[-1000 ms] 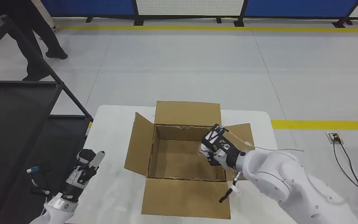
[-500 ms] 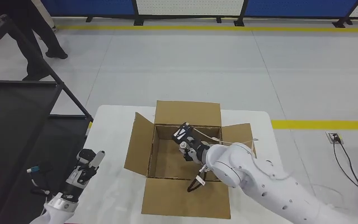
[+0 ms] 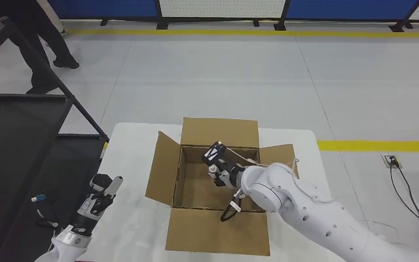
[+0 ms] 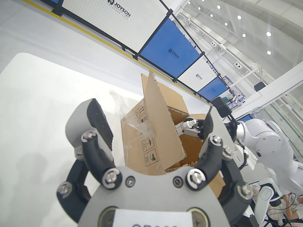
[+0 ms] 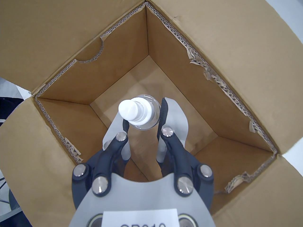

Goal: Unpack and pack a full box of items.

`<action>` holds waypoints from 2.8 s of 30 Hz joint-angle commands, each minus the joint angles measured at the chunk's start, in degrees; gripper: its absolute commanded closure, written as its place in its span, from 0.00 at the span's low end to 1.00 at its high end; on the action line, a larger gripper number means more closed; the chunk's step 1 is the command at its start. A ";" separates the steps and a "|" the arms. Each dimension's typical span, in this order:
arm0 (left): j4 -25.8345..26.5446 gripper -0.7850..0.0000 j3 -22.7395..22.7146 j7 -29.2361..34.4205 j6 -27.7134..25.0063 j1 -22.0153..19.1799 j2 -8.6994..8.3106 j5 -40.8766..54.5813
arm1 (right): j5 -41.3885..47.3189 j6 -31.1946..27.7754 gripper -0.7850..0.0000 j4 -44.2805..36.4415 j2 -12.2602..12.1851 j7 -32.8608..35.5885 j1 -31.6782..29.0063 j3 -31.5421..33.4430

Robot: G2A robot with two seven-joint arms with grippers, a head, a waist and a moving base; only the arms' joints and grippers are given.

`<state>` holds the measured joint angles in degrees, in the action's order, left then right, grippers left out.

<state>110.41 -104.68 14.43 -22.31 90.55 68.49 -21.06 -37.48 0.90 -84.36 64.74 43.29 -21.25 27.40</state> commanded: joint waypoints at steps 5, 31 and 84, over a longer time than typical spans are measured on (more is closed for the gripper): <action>0.00 0.00 0.00 0.00 0.00 0.00 0.00 0.00 | 2.68 -5.42 1.00 12.99 5.58 -2.49 3.77 -4.44; 0.00 0.00 0.00 0.00 0.00 0.00 0.00 0.00 | -1.36 -13.16 0.00 37.71 18.64 -9.88 7.44 -7.21; 0.00 0.00 0.00 0.00 0.00 0.00 0.00 0.00 | -30.54 -21.89 0.00 -31.90 -2.75 -6.56 -36.88 47.08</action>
<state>110.41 -104.68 14.43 -22.31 90.55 68.49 -21.06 -67.38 -21.85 -112.98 62.61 36.68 -53.39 68.86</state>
